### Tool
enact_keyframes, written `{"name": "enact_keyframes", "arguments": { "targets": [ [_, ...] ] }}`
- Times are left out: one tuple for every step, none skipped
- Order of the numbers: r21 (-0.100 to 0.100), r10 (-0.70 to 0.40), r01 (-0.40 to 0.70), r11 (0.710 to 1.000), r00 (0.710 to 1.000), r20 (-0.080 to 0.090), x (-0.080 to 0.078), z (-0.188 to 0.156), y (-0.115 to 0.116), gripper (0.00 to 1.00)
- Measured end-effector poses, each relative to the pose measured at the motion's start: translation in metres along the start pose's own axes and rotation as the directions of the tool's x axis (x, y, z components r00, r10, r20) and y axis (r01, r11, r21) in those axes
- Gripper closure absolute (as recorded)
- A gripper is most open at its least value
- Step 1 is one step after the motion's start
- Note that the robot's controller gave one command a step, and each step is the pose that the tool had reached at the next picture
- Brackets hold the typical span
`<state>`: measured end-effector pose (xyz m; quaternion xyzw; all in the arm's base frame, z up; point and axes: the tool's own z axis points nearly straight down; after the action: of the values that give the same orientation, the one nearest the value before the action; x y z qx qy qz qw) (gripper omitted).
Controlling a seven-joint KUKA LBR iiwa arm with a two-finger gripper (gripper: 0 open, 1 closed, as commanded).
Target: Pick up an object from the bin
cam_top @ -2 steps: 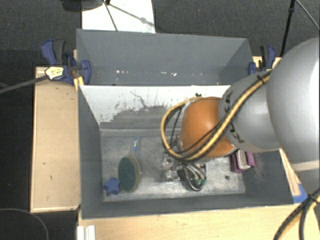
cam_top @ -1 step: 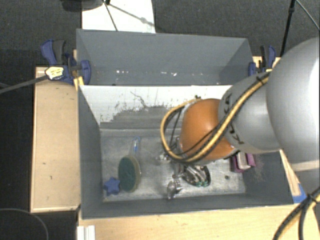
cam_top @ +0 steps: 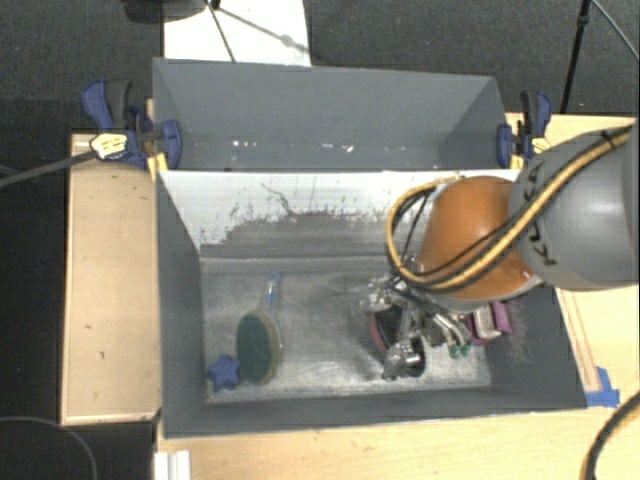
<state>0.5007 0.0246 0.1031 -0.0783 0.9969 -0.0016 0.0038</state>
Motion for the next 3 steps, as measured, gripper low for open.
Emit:
{"name": "enact_keyframes", "arguments": {
  "targets": [
    [-0.002, -0.096, 0.096, 0.995, 0.995, 0.000, -0.032, 0.030, -0.079, 0.00],
    [-0.013, -0.168, 0.168, 0.986, 0.986, -0.001, -0.061, 0.029, -0.140, 0.00],
    [0.001, -0.027, 0.027, 1.000, 1.000, 0.003, -0.034, -0.083, -0.185, 0.00]
  ]
}}
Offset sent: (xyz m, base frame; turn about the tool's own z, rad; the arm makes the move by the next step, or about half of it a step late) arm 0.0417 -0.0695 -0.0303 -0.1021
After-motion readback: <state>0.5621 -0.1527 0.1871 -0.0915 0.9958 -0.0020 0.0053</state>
